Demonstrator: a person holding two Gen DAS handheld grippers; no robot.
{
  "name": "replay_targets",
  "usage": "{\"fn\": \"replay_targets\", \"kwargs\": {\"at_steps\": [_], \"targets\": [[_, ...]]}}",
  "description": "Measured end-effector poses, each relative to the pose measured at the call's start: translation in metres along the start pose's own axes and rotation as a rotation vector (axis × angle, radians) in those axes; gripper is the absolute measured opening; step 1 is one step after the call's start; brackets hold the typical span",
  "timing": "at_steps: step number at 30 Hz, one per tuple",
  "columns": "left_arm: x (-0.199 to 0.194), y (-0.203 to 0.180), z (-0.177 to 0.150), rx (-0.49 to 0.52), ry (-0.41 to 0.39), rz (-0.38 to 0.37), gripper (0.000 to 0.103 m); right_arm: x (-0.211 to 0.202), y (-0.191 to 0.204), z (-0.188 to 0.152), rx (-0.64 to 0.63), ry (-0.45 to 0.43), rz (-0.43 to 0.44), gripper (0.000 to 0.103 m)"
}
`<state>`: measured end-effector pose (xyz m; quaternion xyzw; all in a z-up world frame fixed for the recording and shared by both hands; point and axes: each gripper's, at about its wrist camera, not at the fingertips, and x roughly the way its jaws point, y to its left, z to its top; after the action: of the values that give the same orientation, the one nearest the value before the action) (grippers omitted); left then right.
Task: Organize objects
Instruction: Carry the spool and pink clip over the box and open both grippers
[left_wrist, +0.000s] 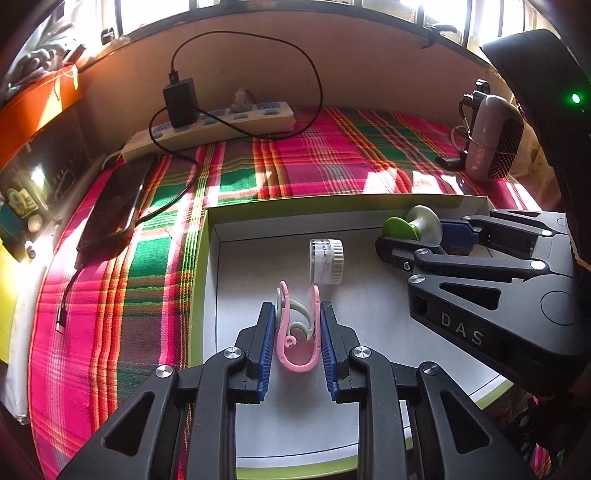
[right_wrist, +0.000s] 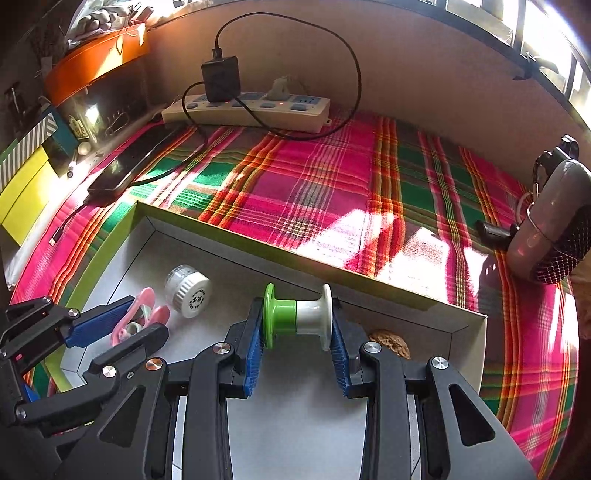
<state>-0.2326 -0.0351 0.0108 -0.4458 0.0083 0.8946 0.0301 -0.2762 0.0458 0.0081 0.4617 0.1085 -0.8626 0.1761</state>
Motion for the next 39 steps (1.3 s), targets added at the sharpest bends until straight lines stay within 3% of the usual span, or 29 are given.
{"fn": "replay_targets", "kwargs": {"at_steps": [17, 24, 39], "targets": [[0.0014, -0.0021, -0.0002, 0.015, 0.0, 0.021, 0.022, 0.0019, 0.001, 0.0024, 0.007, 0.009, -0.011, 0.034], [0.0015, -0.0023, -0.0001, 0.014, 0.001, 0.02, 0.022, 0.0026, -0.0005, 0.002, 0.02, 0.013, -0.004, 0.046], [-0.0025, -0.002, -0.0026, 0.002, -0.001, 0.023, 0.027, -0.0045, 0.0, -0.0007, 0.033, -0.005, -0.009, 0.048]]}}
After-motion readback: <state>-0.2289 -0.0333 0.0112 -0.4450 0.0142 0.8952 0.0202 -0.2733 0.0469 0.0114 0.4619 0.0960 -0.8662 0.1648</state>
